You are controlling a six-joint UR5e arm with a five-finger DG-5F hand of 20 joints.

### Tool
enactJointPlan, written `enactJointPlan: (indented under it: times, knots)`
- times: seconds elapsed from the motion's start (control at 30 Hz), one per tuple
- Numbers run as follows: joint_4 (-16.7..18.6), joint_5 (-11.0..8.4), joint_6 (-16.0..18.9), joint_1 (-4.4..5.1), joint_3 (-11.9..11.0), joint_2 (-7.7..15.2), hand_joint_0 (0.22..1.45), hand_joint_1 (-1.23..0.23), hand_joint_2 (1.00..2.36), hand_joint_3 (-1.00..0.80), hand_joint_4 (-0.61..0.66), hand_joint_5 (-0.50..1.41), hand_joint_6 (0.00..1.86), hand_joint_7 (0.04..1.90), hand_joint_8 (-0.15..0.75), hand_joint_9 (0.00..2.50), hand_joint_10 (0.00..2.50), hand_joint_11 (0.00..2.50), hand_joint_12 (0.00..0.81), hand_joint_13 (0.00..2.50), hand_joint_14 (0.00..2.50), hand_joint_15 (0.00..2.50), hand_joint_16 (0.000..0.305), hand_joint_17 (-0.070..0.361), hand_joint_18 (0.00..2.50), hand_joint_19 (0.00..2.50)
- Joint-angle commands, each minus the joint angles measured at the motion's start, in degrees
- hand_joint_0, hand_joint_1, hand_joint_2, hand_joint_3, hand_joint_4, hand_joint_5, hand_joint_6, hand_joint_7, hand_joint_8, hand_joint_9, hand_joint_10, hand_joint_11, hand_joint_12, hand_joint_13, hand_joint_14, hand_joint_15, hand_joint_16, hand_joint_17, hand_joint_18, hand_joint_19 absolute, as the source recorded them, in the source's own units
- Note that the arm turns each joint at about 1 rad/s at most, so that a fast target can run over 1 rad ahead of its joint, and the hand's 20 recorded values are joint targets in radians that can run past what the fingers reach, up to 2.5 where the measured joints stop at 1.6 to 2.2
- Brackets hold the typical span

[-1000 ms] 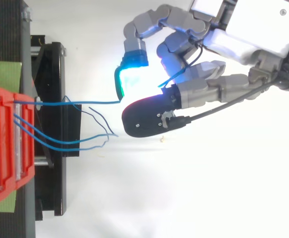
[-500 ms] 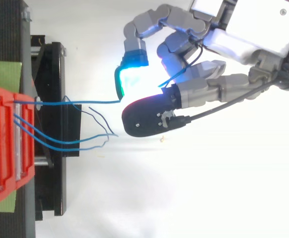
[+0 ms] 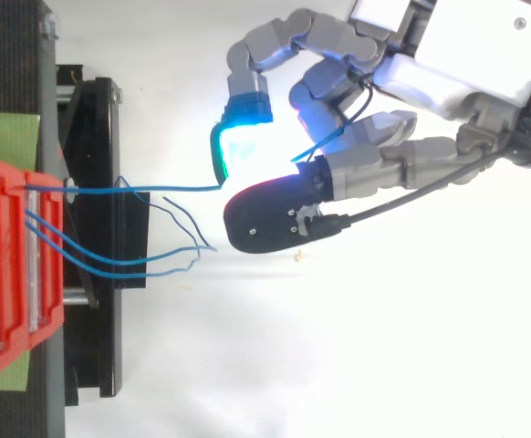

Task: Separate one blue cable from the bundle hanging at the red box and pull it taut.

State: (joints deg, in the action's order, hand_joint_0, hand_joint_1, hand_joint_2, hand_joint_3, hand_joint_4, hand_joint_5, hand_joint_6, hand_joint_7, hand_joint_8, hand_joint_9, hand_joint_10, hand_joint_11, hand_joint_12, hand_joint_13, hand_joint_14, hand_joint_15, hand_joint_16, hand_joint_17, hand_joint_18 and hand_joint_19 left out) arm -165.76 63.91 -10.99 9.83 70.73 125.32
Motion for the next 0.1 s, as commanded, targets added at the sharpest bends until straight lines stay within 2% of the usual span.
enactJointPlan:
  times: [0.0,0.07]
  knots:
    - [0.0,-0.02,0.0,-0.08,-0.07,0.01,0.66,-0.77,1.02,-0.04,0.15,-0.15,0.93,1.43,0.363,1.02,1.75,1.43,0.352,1.15,1.85,1.38,0.045,0.102,1.21,1.3]
    - [0.0,0.07,0.0,-0.08,0.02,0.01,0.66,-0.77,1.02,-0.04,0.14,-0.15,0.93,1.42,0.363,1.02,1.76,1.41,0.352,1.16,1.86,1.37,0.045,0.102,1.21,1.29]
